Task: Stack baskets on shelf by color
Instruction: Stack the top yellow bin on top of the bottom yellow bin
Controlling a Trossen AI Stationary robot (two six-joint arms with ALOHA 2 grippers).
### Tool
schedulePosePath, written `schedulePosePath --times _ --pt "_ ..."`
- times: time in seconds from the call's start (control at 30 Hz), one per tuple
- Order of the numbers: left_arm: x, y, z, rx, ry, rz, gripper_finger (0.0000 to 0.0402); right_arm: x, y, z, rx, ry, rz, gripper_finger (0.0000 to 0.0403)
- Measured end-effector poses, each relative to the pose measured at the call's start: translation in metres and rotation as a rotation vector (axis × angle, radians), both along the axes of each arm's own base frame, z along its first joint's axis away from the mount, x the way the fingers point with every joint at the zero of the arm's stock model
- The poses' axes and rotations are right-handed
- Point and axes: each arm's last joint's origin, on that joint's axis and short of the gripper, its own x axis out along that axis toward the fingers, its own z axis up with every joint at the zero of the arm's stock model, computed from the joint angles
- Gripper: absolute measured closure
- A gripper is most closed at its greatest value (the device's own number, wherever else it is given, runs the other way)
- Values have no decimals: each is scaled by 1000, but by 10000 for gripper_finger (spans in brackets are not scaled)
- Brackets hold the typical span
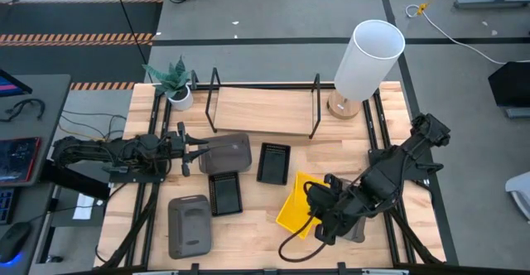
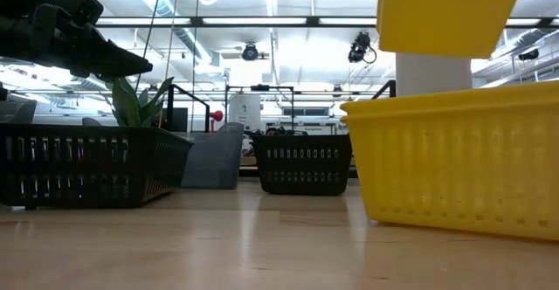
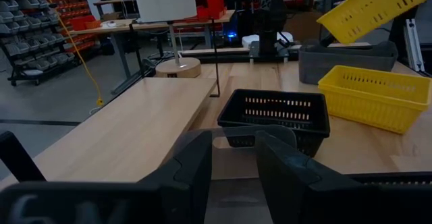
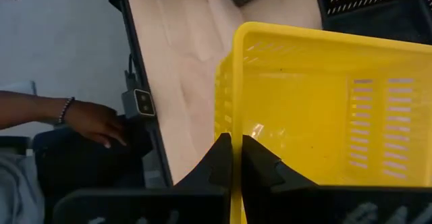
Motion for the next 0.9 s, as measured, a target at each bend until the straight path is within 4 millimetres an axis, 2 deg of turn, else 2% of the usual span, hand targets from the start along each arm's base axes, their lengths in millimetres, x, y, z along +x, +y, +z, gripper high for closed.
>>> schedulePosePath --times 0.27,0.57,0.73,0.9 --pt "0 0 0 0 0 0 280 4 13 -7 48 -41 4 388" --pt "0 0 0 0 1 0 280 24 36 -44 59 55 49 387" --pt "0 0 0 0 0 0 280 30 38 -55 55 86 47 387" --pt "0 0 0 0 0 0 280 32 37 -56 45 85 38 387"
